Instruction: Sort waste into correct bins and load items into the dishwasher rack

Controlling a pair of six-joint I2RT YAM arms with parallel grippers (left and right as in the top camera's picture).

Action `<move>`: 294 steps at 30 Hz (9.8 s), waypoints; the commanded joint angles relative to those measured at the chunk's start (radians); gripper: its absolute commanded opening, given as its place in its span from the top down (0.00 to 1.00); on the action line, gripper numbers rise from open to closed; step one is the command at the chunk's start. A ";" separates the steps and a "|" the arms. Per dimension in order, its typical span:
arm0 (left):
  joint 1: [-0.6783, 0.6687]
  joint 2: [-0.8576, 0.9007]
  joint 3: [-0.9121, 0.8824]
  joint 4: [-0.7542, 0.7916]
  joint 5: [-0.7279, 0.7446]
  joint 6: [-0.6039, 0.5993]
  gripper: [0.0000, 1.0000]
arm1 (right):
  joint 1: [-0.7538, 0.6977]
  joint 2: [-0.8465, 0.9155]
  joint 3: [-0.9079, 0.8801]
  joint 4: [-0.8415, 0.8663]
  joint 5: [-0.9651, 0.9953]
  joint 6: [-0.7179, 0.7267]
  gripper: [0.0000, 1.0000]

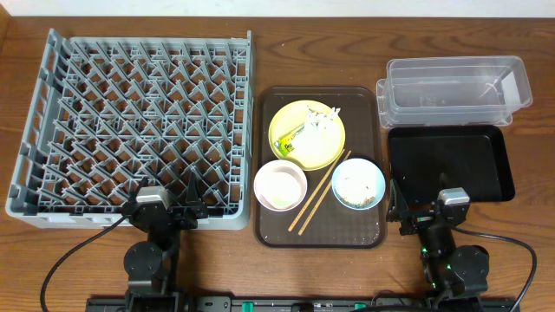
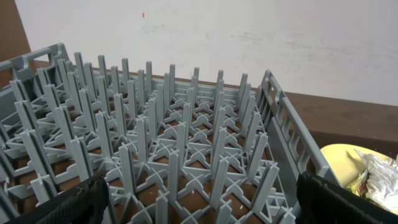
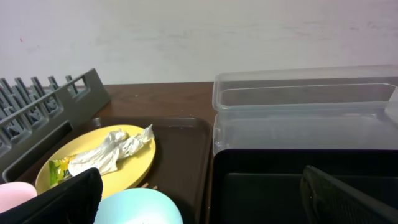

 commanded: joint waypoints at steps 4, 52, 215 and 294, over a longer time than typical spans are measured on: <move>0.004 -0.005 -0.013 -0.001 -0.005 0.007 0.02 | -0.014 -0.005 -0.001 0.018 -0.005 0.002 0.01; 0.004 1.099 1.120 -1.008 0.201 -0.051 0.02 | -0.013 0.883 0.818 -0.665 -0.028 0.016 0.02; 0.004 1.119 1.115 -1.005 0.202 -0.051 0.02 | 0.527 1.497 0.795 -0.492 0.084 0.217 0.69; 0.004 1.119 1.115 -1.005 0.201 -0.051 0.02 | -0.752 1.779 0.865 -0.286 -1.462 0.054 0.99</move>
